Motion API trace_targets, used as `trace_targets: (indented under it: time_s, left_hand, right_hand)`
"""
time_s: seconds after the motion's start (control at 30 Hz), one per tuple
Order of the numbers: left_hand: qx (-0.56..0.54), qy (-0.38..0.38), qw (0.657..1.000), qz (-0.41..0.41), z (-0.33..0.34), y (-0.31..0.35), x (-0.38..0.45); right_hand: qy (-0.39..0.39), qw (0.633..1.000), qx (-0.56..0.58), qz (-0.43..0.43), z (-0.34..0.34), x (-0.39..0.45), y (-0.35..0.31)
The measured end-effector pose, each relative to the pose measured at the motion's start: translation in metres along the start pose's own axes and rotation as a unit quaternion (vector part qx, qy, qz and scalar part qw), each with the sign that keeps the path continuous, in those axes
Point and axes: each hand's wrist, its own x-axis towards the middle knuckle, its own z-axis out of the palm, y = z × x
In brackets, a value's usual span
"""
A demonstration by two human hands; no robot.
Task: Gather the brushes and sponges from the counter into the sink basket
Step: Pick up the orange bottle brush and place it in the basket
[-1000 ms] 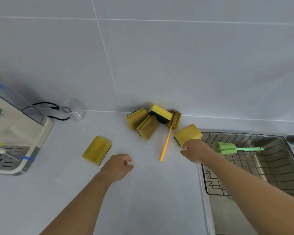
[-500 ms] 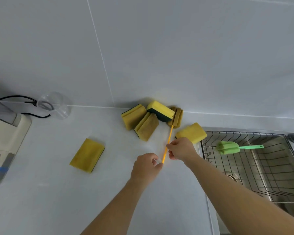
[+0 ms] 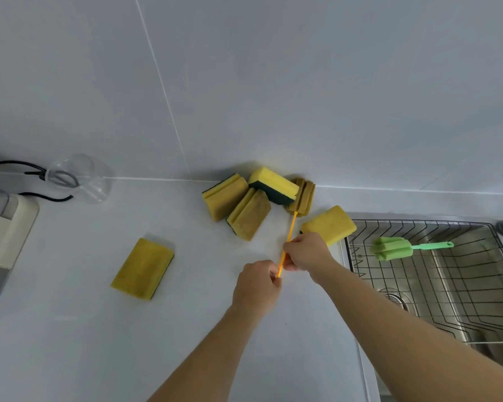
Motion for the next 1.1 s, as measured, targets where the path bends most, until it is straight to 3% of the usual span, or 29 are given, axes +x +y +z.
trace_targets:
  time_s: [0.33, 0.67, 1.1]
  left_hand:
    - [0.029, 0.029, 0.999, 0.020, -0.012, 0.011, -0.022]
    - [-0.056, 0.077, 0.994, 0.061, -0.024, 0.027, -0.058]
    - [-0.124, 0.070, 0.978, 0.153, -0.008, 0.038, -0.096]
  right_hand:
    - [-0.007, 0.997, 0.076, 0.008, -0.009, -0.031, -0.004]
    - [0.003, 0.990, 0.125, -0.064, -0.032, -0.086, -0.001]
    - [0.060, 0.964, 0.217, -0.144, -0.075, -0.135, 0.034]
